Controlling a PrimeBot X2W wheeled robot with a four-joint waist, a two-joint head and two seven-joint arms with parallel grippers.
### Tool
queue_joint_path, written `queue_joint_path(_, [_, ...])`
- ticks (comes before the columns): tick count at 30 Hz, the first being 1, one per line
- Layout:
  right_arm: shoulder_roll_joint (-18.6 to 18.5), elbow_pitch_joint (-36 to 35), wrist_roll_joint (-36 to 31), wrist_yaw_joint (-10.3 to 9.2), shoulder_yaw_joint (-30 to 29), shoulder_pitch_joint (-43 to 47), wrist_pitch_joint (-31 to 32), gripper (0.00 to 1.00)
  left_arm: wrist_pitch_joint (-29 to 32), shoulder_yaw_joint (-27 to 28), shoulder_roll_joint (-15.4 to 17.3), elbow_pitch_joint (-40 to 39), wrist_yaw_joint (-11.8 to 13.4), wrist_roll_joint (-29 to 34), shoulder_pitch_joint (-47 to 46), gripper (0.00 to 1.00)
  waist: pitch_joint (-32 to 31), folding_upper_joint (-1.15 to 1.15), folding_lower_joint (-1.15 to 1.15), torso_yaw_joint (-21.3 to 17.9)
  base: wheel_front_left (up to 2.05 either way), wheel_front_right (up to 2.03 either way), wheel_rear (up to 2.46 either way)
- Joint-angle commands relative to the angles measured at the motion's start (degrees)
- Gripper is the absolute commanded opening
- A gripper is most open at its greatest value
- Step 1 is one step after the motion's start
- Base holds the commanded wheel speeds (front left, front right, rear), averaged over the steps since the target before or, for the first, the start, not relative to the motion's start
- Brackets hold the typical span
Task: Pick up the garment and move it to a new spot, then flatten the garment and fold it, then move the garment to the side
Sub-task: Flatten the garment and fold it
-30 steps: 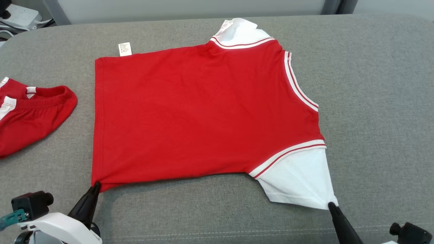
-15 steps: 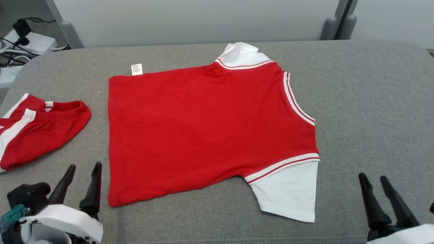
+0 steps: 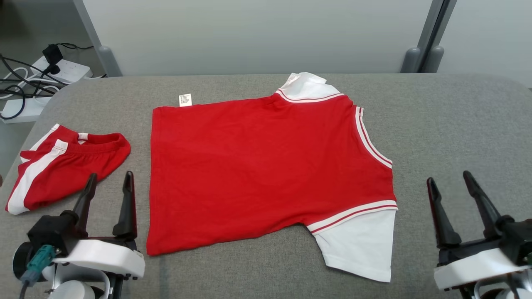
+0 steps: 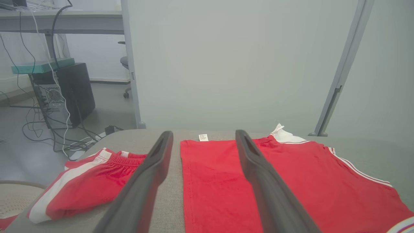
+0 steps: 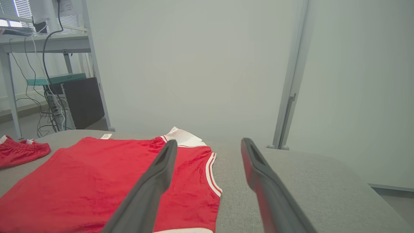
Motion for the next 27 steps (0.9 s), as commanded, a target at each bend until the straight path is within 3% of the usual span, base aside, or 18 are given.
queue_joint_path(1, [-1.1,0.1,-0.9,0.25,1.4,-1.7,-1.4,1.00,-0.6,3.6,0.4,-0.4,-1.0,1.4,-1.7,1.00,-0.2,0.00,0.00,0.0,0.00,0.00,0.00])
queue_joint_path(7, [-0.2,5.6,-1.9,0.25,1.9,0.7,-4.4,1.00,-0.6,7.8,-4.0,2.8,-5.1,8.9,2.4,1.00,-1.4,0.00,0.00,0.2,0.00,0.00,0.00])
queue_joint_path(14, [1.0,8.4,-2.0,0.25,1.7,5.3,-5.9,1.00,-0.6,10.6,-6.0,3.0,-9.8,14.5,7.0,1.00,-3.0,0.00,0.00,1.9,0.00,0.00,0.00])
queue_joint_path(21, [2.5,6.1,-2.6,0.25,0.0,10.6,-6.5,1.00,-0.6,11.0,-8.0,3.0,-12.7,16.9,8.8,1.00,-4.2,0.00,0.00,3.9,0.00,0.00,0.00])
queue_joint_path(27, [3.8,3.3,-3.2,0.25,1.4,14.0,-6.5,1.00,-0.6,11.7,-8.6,4.0,-13.8,17.2,9.6,1.00,-5.0,0.00,0.00,3.0,0.00,0.00,0.00])
